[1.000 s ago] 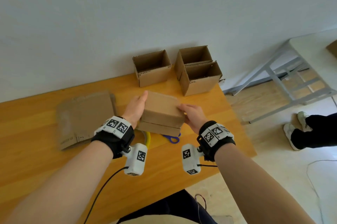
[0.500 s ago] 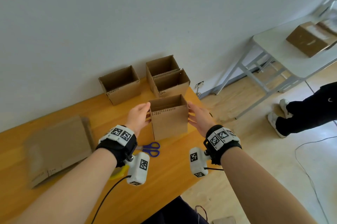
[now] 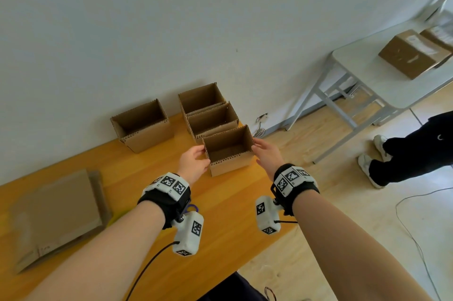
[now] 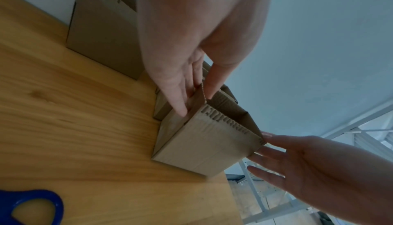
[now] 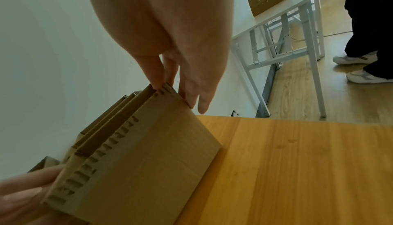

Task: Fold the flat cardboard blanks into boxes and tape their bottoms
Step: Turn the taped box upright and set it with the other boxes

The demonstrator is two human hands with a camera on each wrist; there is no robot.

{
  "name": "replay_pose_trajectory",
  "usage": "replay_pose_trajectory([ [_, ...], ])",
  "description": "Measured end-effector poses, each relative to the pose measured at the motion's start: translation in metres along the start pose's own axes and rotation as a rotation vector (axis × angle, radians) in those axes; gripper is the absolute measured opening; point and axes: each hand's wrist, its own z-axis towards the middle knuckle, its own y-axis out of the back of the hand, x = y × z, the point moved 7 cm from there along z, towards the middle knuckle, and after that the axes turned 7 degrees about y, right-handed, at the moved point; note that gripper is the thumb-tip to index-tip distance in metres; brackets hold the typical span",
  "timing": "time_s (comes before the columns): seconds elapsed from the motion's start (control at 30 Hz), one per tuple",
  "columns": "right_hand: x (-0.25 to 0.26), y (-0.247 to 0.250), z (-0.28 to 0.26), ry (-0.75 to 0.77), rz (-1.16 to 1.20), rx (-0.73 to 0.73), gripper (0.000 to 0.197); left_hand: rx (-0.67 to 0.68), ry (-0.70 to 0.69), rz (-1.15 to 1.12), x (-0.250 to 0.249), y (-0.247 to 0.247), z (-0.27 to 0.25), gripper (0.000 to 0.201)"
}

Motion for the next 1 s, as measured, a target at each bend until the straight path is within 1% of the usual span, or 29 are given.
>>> replay_pose_trajectory([
  [0.1,0.007,0.0,0.003,0.055,-0.152,0.015,0.04,-0.02,0.001,0.081,0.0,0.0,0.003,0.054],
  [0.17,0.015,-0.003,0.004,0.096,-0.29,0.035,0.041,-0.046,-0.016,0.183,-0.001,0.002,0.003,0.051],
  [0.23,0.023,-0.008,0.003,0.124,-0.399,0.051,0.04,-0.102,-0.062,0.392,-0.006,0.007,0.001,0.047],
  [0.3,0.034,-0.01,0.0,0.158,-0.507,0.042,0.04,-0.143,-0.106,0.656,-0.01,0.015,-0.003,0.044],
  [0.37,0.049,-0.015,-0.004,0.252,-0.673,0.045,0.042,-0.164,-0.147,0.866,-0.011,0.025,-0.009,0.04],
  [0.43,0.064,-0.028,-0.011,0.371,-0.849,0.078,0.042,-0.2,-0.168,0.992,-0.01,0.041,-0.013,0.033],
  [0.47,0.07,-0.035,-0.014,0.407,-0.909,0.096,0.041,-0.218,-0.168,1.032,-0.008,0.049,-0.014,0.029],
  [0.57,0.086,-0.06,-0.026,0.496,-0.991,0.114,0.038,-0.274,-0.169,1.112,-0.006,0.078,-0.023,0.022],
  [0.67,0.101,-0.087,-0.04,0.562,-1.023,0.141,0.036,-0.318,-0.17,1.154,-0.002,0.105,-0.034,0.021],
  [0.83,0.113,-0.142,-0.053,0.607,-1.037,0.202,0.037,-0.355,-0.125,1.149,0.014,0.155,-0.049,0.019],
  [1.0,0.112,-0.21,-0.07,0.643,-1.093,0.327,0.042,-0.413,-0.052,1.107,0.045,0.209,-0.065,0.016],
])
